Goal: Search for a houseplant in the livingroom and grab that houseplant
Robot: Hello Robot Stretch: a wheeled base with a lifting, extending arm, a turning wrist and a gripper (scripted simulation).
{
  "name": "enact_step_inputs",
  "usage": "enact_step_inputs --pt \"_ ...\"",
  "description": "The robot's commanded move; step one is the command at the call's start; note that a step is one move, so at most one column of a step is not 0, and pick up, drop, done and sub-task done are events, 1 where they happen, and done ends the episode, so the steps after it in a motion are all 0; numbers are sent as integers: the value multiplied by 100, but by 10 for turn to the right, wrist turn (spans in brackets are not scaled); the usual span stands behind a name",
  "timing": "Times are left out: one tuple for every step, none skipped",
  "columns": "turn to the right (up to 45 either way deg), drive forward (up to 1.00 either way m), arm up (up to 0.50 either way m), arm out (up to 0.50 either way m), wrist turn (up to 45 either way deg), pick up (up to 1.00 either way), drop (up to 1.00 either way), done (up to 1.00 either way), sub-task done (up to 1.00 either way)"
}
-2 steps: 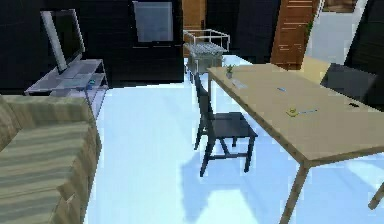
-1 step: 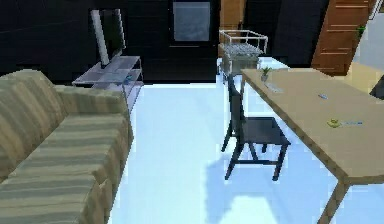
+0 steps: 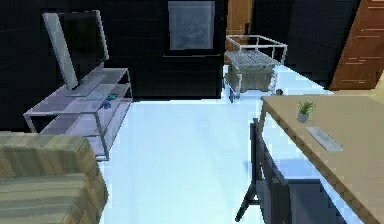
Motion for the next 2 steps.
enact_step_inputs --pt "-450 0 0 0 0 0 0 0 0" --pt "-120 0 0 0 0 0 0 0 0"
